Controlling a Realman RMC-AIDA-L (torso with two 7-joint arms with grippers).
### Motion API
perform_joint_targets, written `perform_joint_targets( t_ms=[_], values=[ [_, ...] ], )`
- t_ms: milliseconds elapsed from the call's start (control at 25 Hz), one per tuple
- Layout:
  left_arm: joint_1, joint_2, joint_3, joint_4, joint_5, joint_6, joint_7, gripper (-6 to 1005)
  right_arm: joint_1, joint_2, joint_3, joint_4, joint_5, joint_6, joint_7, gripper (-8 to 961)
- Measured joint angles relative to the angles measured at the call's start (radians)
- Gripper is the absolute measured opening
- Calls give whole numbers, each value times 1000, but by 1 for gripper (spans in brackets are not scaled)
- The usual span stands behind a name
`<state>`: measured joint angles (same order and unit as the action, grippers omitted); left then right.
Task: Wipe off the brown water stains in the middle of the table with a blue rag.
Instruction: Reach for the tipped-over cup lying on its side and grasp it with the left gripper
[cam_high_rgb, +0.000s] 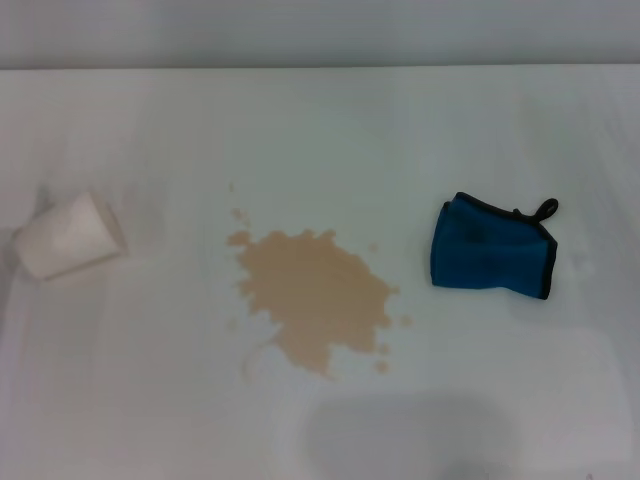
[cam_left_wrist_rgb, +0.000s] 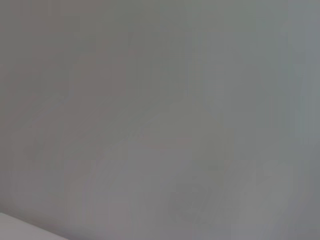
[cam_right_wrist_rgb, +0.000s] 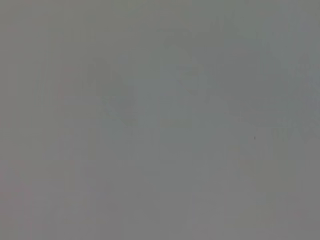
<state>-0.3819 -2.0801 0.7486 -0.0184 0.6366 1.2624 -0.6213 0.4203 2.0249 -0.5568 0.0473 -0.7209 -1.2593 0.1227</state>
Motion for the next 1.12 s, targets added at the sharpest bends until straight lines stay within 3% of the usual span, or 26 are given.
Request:
perform_joint_targets(
  t_ms=[520, 680, 920, 1000, 1120],
  values=[
    [-2, 1, 0, 3, 0, 21, -6, 876, 0, 0, 0, 0, 7, 0, 0, 842],
    [-7, 3, 0, 54, 0, 29, -60, 876, 0, -1, 0, 0, 15, 0, 0, 842],
    [-21, 15, 15, 164, 25, -3, -272, 877, 5, -2, 0, -6, 15, 1, 0, 841],
    [-23, 22, 38, 239, 86, -31, -367, 877, 6, -2, 0, -7, 15, 1, 0, 841],
    [-24, 51, 73, 364, 224, -86, -544, 877, 11, -2, 0, -8, 15, 1, 0, 841]
  ],
)
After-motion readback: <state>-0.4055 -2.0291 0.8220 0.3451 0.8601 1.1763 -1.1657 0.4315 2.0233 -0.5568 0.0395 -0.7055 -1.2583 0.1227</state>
